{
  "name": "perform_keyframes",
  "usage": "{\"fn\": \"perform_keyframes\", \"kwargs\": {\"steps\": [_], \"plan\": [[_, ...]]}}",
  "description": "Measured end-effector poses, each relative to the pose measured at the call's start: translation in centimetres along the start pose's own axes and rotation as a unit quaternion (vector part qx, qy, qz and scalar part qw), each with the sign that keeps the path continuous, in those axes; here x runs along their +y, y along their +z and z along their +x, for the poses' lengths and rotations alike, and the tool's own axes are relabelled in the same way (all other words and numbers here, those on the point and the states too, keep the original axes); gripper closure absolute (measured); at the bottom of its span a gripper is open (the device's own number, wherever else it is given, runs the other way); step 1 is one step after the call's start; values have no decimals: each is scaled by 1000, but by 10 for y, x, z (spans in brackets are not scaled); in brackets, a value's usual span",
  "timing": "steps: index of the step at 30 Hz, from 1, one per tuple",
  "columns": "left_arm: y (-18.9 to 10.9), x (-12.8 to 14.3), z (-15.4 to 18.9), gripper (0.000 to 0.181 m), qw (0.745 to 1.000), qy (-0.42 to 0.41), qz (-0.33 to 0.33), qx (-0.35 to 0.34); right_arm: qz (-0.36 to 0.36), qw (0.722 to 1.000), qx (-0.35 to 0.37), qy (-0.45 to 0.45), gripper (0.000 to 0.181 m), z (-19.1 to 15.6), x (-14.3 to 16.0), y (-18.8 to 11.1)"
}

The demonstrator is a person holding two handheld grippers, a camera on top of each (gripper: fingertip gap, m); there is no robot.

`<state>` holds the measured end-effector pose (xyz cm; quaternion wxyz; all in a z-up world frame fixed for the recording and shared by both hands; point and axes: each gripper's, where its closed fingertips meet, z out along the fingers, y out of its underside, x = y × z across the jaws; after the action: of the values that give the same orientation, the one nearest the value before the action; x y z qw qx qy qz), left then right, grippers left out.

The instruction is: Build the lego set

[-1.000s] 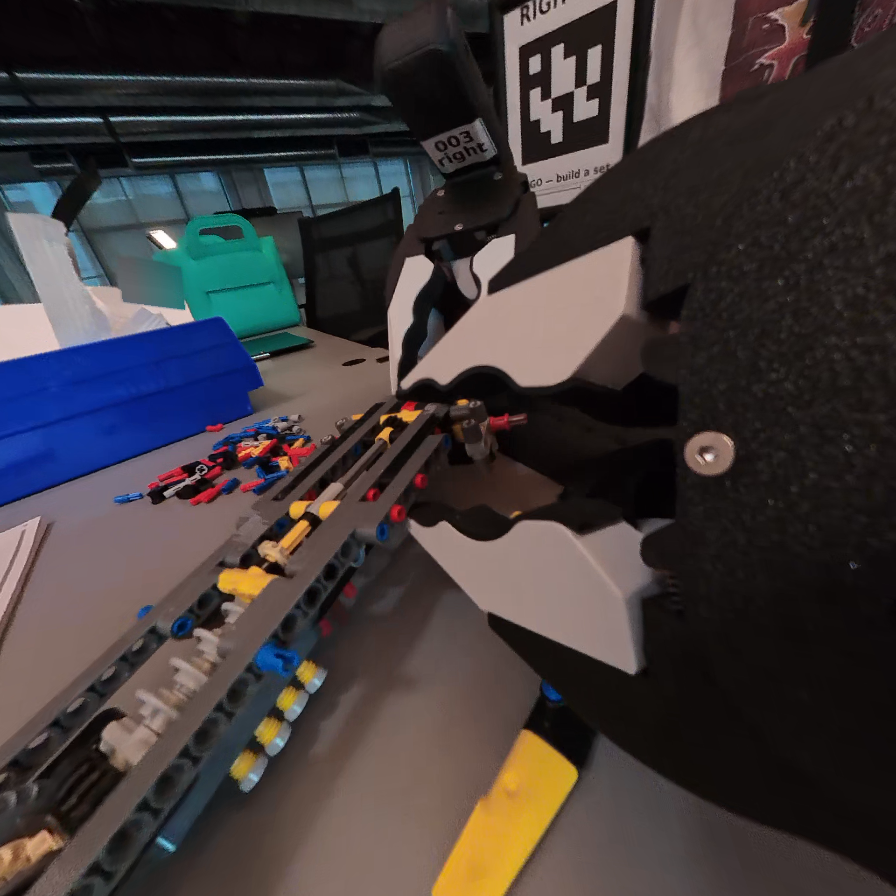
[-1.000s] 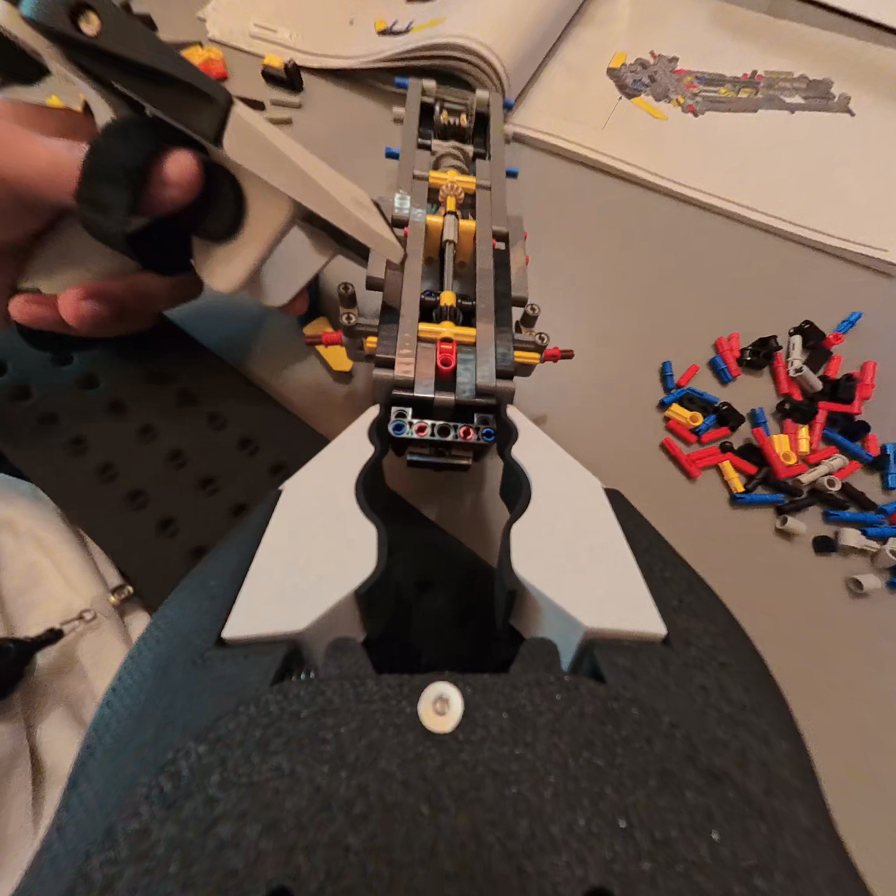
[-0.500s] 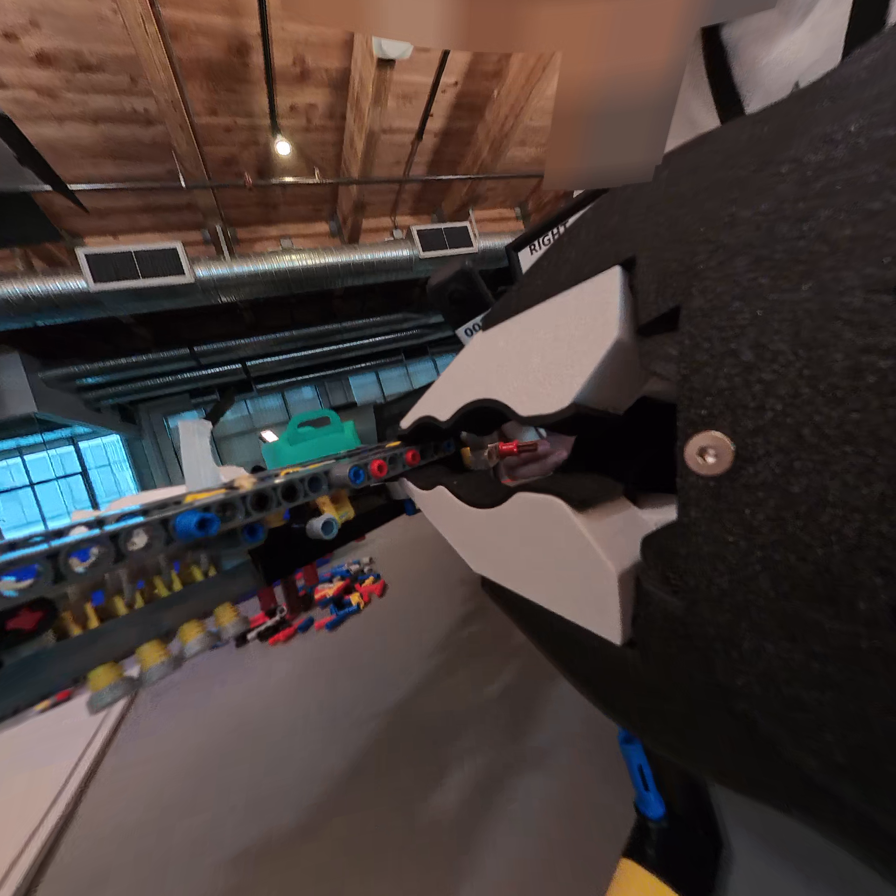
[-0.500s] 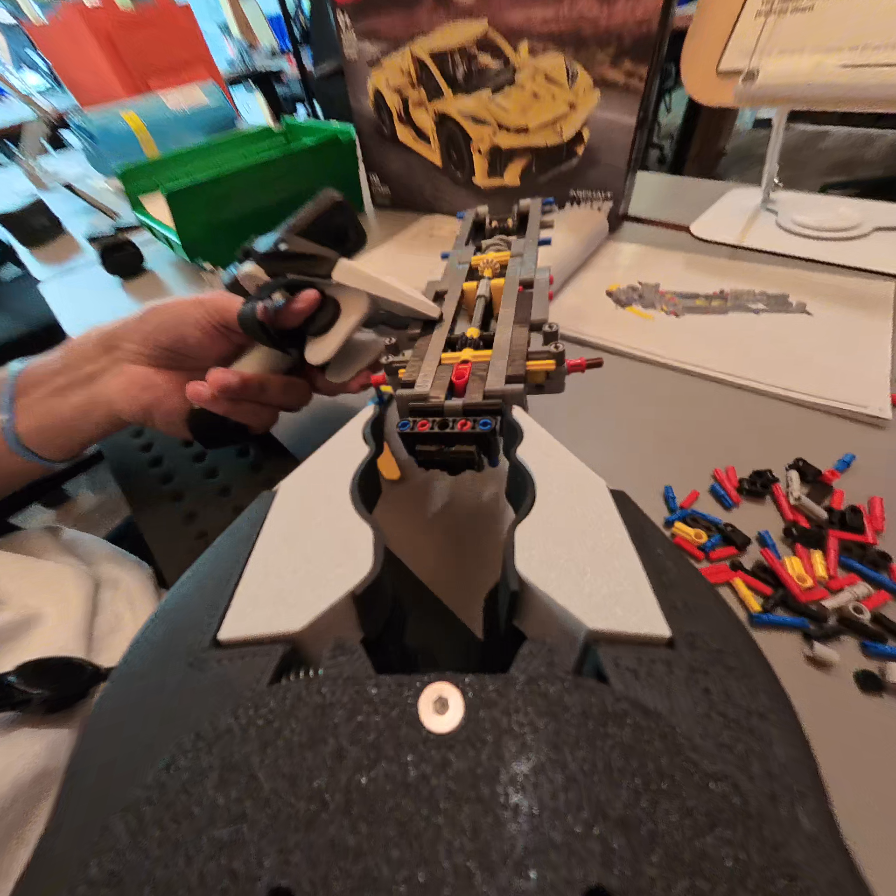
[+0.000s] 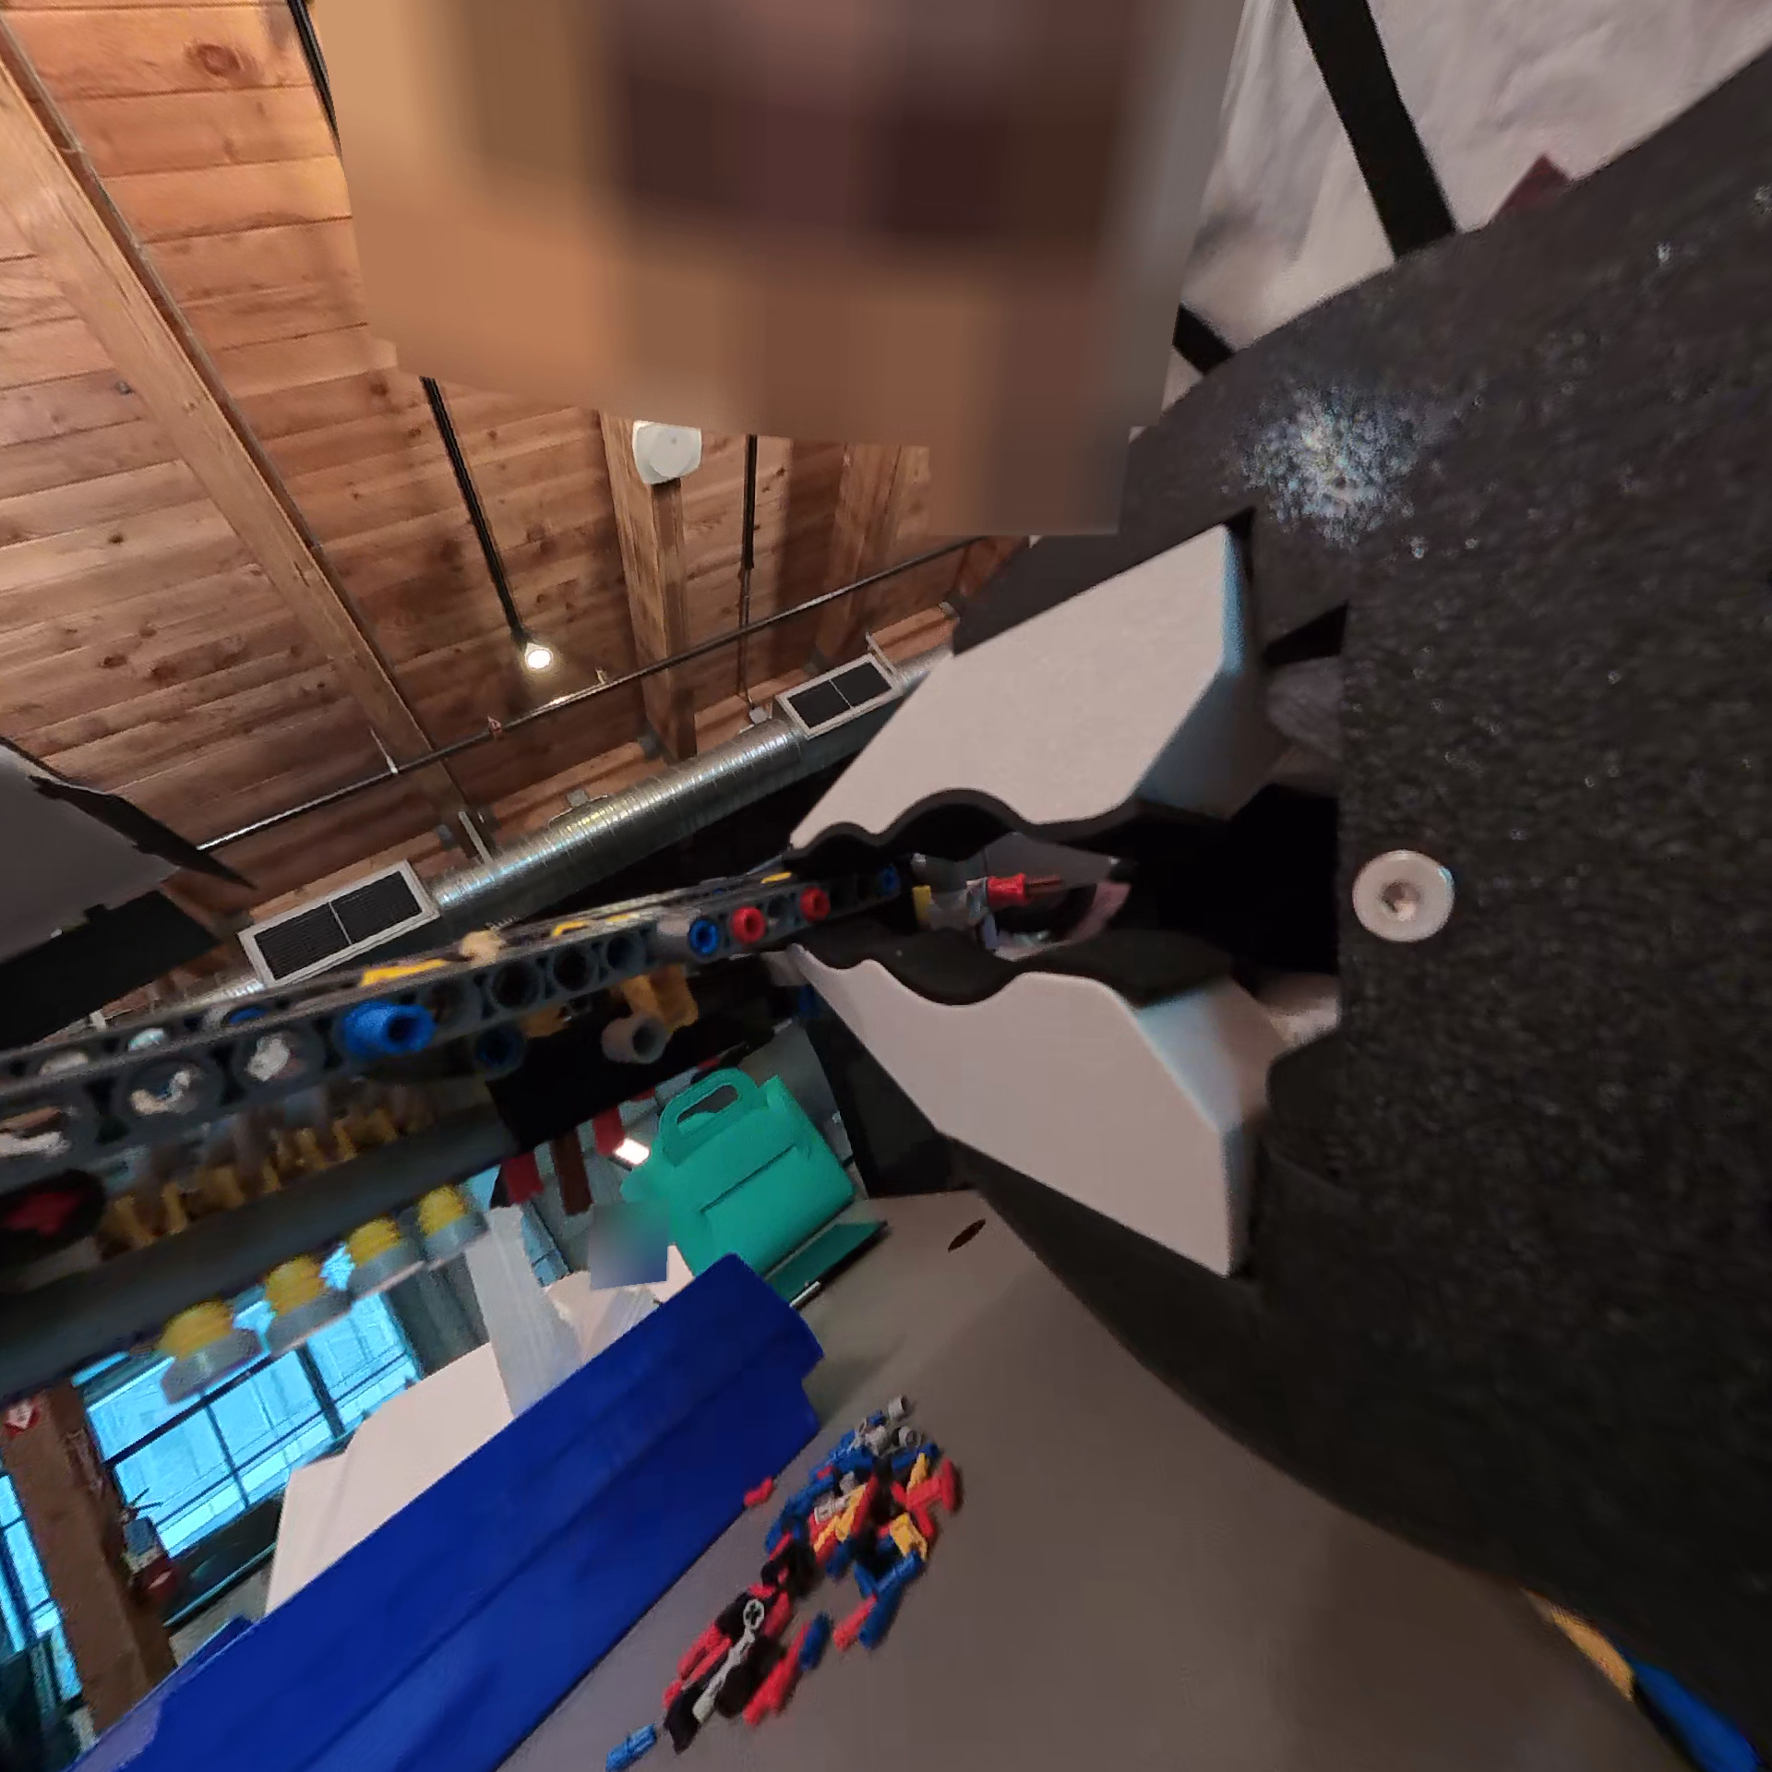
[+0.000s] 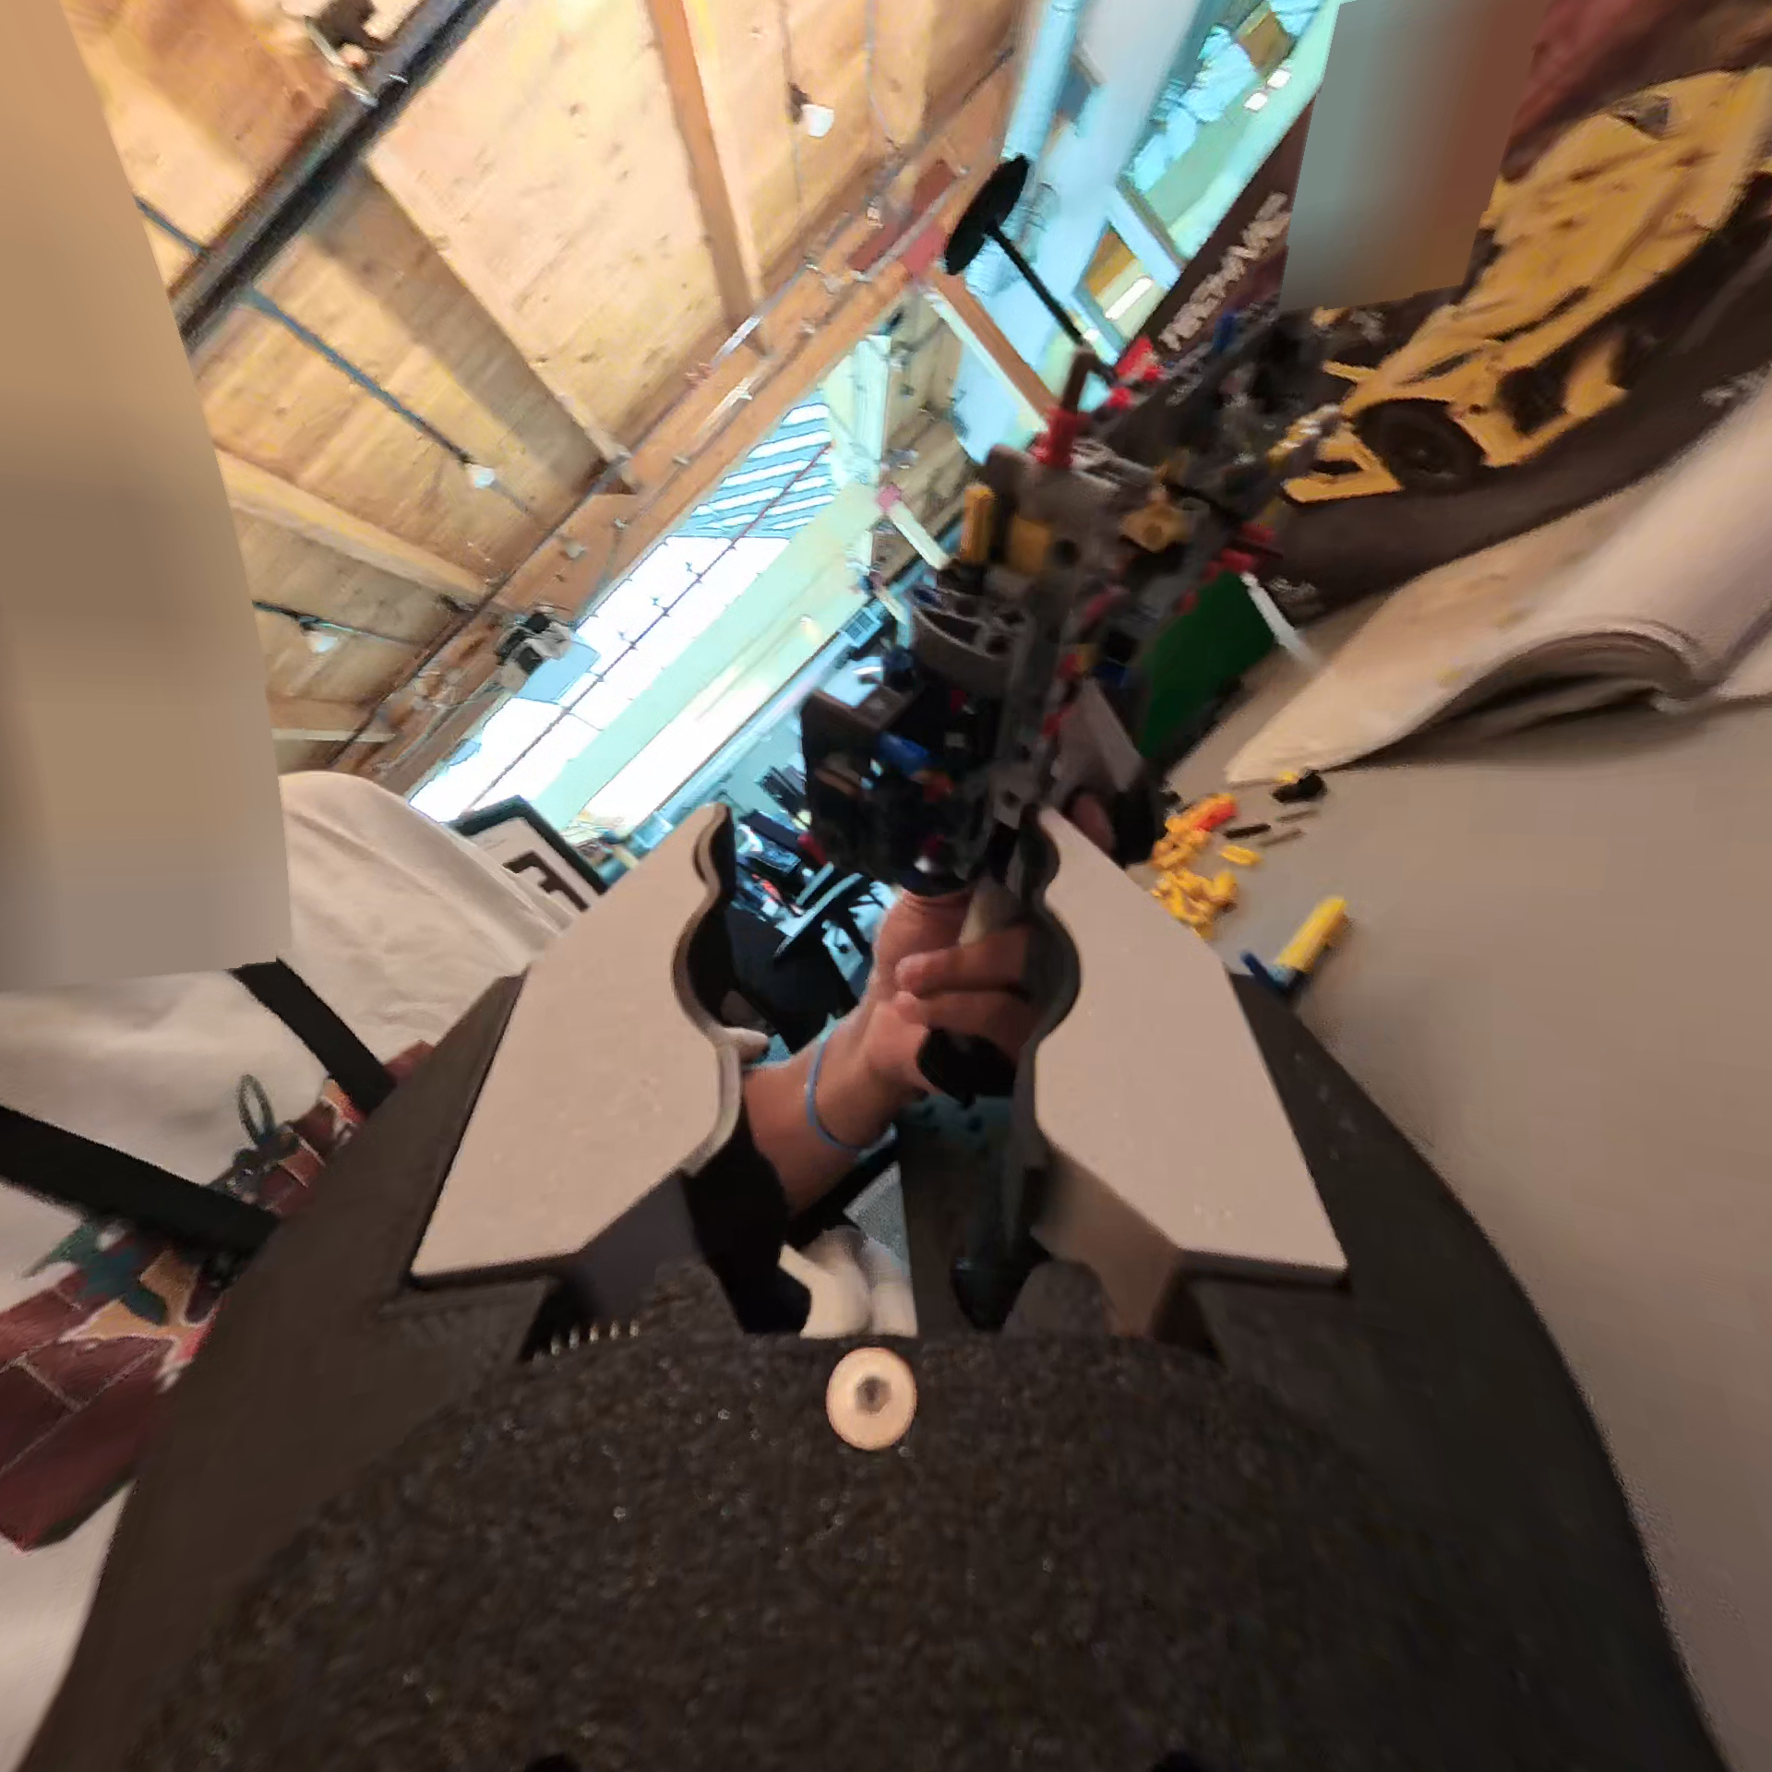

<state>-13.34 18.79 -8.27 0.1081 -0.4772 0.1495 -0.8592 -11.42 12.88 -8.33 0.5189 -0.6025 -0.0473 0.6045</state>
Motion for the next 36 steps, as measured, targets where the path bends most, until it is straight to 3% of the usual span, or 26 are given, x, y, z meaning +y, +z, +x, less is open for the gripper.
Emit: {"fn": "perform_keyframes", "kwargs": {"steps": [4, 9, 17, 26, 30, 32, 36], "plan": [[3, -2, 11, 174, 999, 29, 14, 20, 34, 999, -13, 1, 141, -4, -13, 10], [5, -2, 17, 175, 997, 63, 23, 33, 54, 998, -11, -18, 143, -7, -21, 11], [5, 2, 5, 166, 999, 33, 8, 21, 2, 987, 70, -147, 144, -8, -15, 10], [4, 11, -24, 156, 998, 28, -26, -55, -35, 974, 119, -187, 143, 7, -4, -3], [6, 9, -7, 166, 1000, -15, -2, 26, -41, 963, 114, -240, 144, -2, -4, 0], [5, 6, 9, 175, 997, 0, 14, 72, -22, 961, 121, -248, 141, -6, -12, 1], [7, 9, 23, 175, 995, 55, 7, 87, 1, 969, 94, -230, 141, -16, -20, 1]]}}
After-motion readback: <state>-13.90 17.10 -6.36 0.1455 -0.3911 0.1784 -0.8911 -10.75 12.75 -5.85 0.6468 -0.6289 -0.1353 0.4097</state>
